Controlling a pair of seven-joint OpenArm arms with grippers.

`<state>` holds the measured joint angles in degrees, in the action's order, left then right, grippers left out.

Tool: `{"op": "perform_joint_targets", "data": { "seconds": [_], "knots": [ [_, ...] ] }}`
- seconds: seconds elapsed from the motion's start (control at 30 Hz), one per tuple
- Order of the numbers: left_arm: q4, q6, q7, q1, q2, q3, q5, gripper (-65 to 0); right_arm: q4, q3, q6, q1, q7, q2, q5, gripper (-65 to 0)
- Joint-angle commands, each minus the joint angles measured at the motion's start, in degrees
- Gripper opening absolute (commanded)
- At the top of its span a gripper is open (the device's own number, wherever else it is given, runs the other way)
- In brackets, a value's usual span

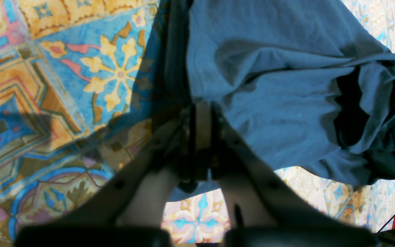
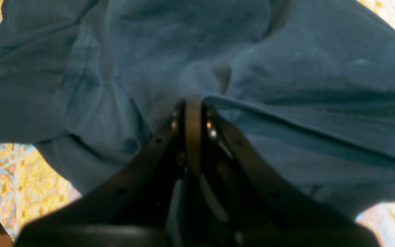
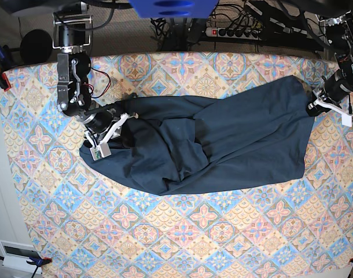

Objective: Layout the t-shirt on the table in an organized manner, then fold the t-shirt properly
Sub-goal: 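Pull the shirt ends apart with both grippers to stretch it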

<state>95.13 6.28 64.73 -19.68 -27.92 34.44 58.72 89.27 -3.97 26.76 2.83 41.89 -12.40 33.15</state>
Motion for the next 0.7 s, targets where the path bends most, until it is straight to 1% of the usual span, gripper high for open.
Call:
{"op": "perform_joint_targets", "data": {
  "seconds": [0.0,0.13,0.17,0.27,0.33,0.37,0.47,0.53,0.6,0.67],
  "knots": [
    [0.9,0.4,-0.9,0.6,-1.2,0.7,0.8,-65.0,2.4,1.5,0.6,-1.0,-1.7,-0.5,1.1,-64.9],
    [1.1,0.4,-1.0,0.8,-1.4,0.9,0.9,-65.0,8.3,7.1,1.1,-0.8,-1.4,-0.5,1.2,-64.8],
    [1.1,0.4,-1.0,1.1,-1.5,0.9,0.9,-65.0,9.7,8.1,2.2,-0.8,-1.4,-0.5,1.3,-64.8],
    [1.1,0.4,-1.0,3.6,-1.6,0.9,0.8,-65.0,12.9,11.5,8.4,-0.8,-1.3,-0.7,1.5,-64.8],
    [1.1,0.4,-0.9,4.9,-2.2,1.0,0.8,-65.0,13.3,14.2,11.6,-0.6,-1.3,-0.8,4.3,-64.8],
    [1.1,0.4,-0.9,5.6,-2.9,1.0,0.9,-65.0,13.3,16.1,13.0,-0.6,-1.3,-1.1,6.7,-64.8],
    [1.2,0.4,-0.8,8.6,-3.6,1.0,1.3,-65.0,13.1,20.6,13.2,-1.0,-1.2,-4.9,14.1,-64.8],
    [1.2,0.4,-0.7,11.0,-3.6,1.0,1.3,-65.0,11.2,22.6,13.2,-1.1,-1.2,-6.9,17.4,-64.8],
    [1.2,0.4,-0.7,12.6,-3.7,1.0,1.3,-65.0,9.6,24.9,13.2,-1.0,-1.2,-8.4,19.5,-64.8],
    [1.1,0.4,-0.7,13.9,-4.9,1.0,1.3,-65.0,8.5,27.3,13.2,-1.0,-1.2,-10.3,22.2,-64.8]
  ]
}}
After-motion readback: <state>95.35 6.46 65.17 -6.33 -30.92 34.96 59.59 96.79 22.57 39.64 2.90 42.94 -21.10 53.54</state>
